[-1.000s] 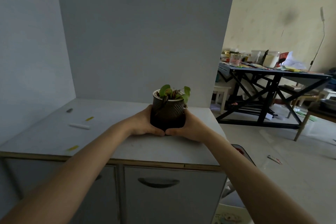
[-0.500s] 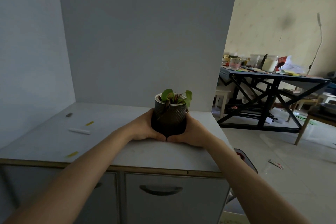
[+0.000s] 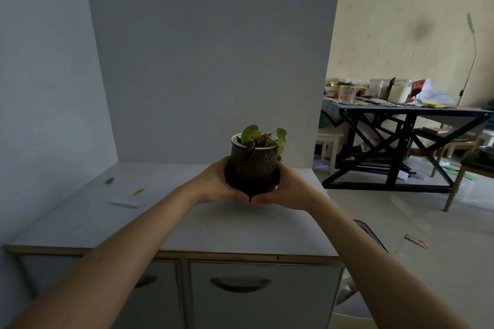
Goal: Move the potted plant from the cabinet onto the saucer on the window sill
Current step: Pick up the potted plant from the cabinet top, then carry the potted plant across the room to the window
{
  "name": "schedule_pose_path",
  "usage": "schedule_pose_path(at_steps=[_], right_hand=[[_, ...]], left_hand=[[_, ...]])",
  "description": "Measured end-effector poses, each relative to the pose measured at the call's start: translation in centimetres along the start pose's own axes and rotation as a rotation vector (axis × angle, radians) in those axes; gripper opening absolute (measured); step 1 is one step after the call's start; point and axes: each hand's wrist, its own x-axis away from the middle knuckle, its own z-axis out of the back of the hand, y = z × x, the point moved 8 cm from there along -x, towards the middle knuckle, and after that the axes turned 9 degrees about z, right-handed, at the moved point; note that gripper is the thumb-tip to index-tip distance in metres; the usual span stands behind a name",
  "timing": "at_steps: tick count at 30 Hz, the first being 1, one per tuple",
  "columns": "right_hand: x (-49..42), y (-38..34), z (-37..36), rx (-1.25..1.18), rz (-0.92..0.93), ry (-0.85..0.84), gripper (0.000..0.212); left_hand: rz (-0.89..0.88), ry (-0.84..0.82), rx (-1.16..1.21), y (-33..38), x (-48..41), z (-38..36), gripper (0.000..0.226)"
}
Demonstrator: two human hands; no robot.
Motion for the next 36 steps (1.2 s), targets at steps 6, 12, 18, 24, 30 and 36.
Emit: schedule_pose_path(at_steps=[6,12,18,24,30,36], right_hand=[[-0.9,-3.3,3.7,-0.035,0.071,0.004,0.099],[-2.1,-7.0,10.0,-0.048,0.087,0.024,0.079],[-4.3,-12.9,18.3,-0.058,0.11,0.045,0.084],[-7.7,-19.4,27.1,-0.087,0.074,0.06,0.072],[-11.5,-27.9,37.0,-0.073,0.076,0.069,0.062],[-14.6,-34.9,46.1,-0.064,0.086,0.107,0.059]], left_hand=[[-0.031,0.024,-0.024,4.1,-0.1,2.1,0.094],[-0.062,0.022,-0.059,11.4,-0.2,4.7,0.105],[-0.104,0.016,-0.047,20.6,-0.7,9.1,0.102],[-0.106,0.006,-0.042,31.0,-0.7,14.7,0.097],[-0.114,-0.008,-0.051,42.6,-1.2,21.3,0.092],[-0.143,-0.016,-0.067,53.5,-1.6,27.0,0.082]])
